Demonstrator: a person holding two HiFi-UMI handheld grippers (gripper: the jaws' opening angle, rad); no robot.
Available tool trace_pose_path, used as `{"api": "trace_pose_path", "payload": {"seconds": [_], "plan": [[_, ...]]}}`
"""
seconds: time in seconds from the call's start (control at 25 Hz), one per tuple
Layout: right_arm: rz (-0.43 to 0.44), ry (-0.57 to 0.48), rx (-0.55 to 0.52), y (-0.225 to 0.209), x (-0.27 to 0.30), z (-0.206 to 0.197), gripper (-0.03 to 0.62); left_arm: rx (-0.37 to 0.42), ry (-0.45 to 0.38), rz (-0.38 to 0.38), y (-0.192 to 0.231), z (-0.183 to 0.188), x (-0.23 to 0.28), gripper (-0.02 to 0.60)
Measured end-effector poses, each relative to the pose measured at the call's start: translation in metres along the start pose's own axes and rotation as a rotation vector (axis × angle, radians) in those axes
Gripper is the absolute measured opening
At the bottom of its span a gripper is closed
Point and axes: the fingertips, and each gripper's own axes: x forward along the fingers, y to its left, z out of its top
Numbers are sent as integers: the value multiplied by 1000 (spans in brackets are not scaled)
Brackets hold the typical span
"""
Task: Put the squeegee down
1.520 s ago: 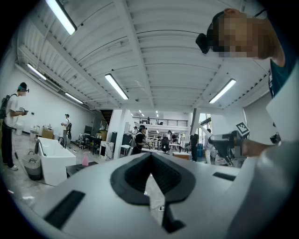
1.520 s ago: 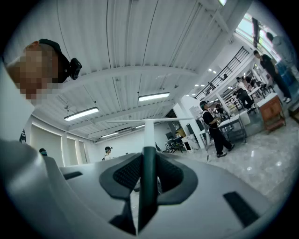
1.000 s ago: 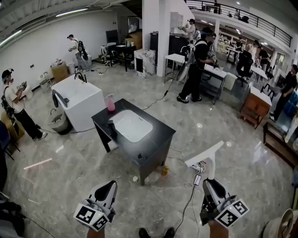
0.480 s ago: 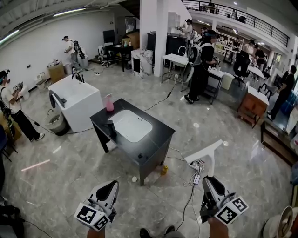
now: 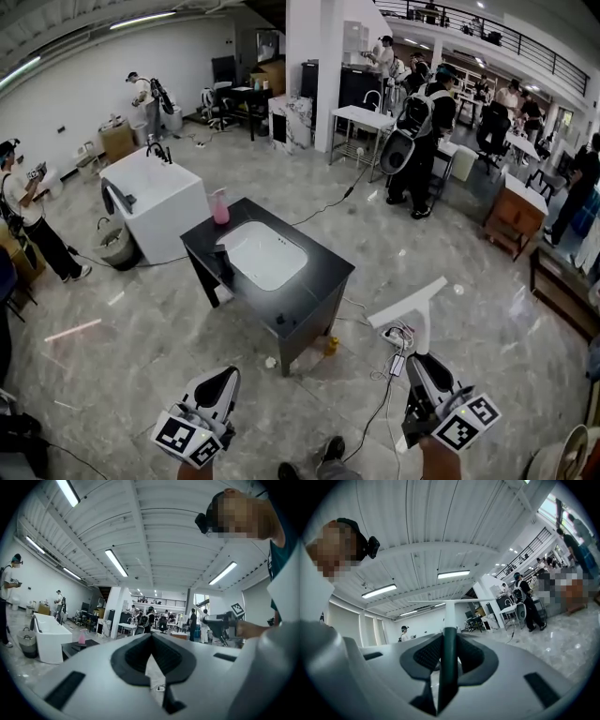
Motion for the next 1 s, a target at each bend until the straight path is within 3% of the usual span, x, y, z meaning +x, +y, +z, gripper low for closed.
{"api": "trace_pose_path", "payload": {"seconds": [1.0], "plan": [[157, 62, 41, -90, 78, 31, 94, 18, -1, 164, -4, 7, 83, 5]]}}
